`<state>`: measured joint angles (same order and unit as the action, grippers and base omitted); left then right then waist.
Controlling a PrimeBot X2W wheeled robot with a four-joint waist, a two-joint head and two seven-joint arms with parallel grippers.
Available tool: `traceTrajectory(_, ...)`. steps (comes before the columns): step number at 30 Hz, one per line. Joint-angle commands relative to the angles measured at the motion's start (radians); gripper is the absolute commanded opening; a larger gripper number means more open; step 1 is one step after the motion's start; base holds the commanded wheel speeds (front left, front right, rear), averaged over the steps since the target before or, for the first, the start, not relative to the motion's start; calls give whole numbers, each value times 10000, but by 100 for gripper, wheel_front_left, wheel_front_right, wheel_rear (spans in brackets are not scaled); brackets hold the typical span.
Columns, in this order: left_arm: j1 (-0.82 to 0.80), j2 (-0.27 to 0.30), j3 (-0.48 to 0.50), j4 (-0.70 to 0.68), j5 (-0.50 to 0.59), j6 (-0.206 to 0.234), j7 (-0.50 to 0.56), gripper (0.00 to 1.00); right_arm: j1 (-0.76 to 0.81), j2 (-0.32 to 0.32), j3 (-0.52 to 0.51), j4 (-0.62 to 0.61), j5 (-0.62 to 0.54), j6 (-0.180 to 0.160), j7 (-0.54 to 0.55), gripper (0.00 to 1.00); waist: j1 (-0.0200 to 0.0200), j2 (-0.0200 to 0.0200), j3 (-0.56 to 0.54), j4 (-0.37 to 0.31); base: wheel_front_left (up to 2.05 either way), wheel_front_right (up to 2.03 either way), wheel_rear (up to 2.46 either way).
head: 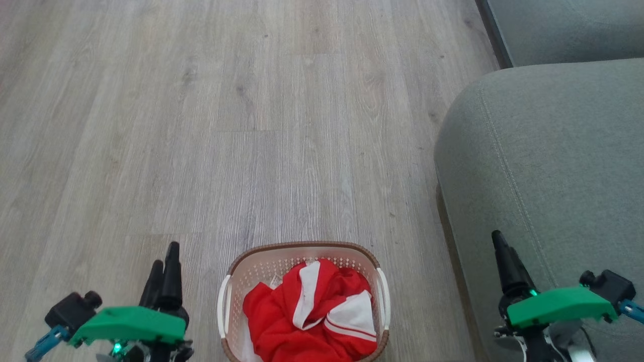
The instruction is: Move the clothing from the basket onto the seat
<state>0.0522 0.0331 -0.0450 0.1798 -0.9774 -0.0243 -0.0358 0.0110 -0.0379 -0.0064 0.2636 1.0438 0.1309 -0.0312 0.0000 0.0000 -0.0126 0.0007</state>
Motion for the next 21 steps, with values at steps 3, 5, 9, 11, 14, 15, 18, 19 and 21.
traceTrajectory(3, -196, 216, 16, -513, 730, 129, -190, 100, -373, -83, 212, -404, -638, -1, -208, 100, 0, 0, -8, -1, 0, 0, 0)
traceTrajectory(5, -164, 264, -34, -552, 1030, 210, -248, 100, -376, -84, 260, -393, -900, -1, -268, 100, 0, 0, -14, -1, 0, 0, 0)
traceTrajectory(9, -113, 331, -100, -599, 1438, 338, -336, 100, -385, -86, 339, -386, -1285, -1, -357, 100, 0, 0, -24, 0, 0, 0, 0)
traceTrajectory(11, -78, 382, -152, -626, 1711, 422, -394, 100, -386, -87, 398, -381, -1534, -1, -416, 100, 0, 0, -32, -2, 0, 0, 0)
traceTrajectory(14, -17, 439, -233, -678, 2088, 548, -482, 100, -385, -89, 486, -372, -1904, -1, -505, 100, 0, 0, -47, -1, 0, 0, 0)
traceTrajectory(15, 2, 456, -261, -696, 2211, 588, -512, 100, -383, -89, 513, -369, -2025, -1, -535, 100, 0, 0, -51, -1, 0, 0, 0)
traceTrajectory(18, 57, 515, -375, -776, 2697, 738, -628, 100, -400, -91, 610, -372, -2496, -1, -652, 100, 0, 0, -65, -1, 0, 0, 0)
traceTrajectory(19, 68, 528, -405, -799, 2818, 774, -657, 100, -403, -92, 632, -376, -2617, -1, -682, 100, 0, 0, -68, -1, 0, 0, 0)
traceTrajectory(21, 85, 559, -469, -850, 3069, 842, -715, 100, -410, -93, 676, -390, -2856, -1, -741, 100, 0, 0, -76, -3, 0, 0, 0)
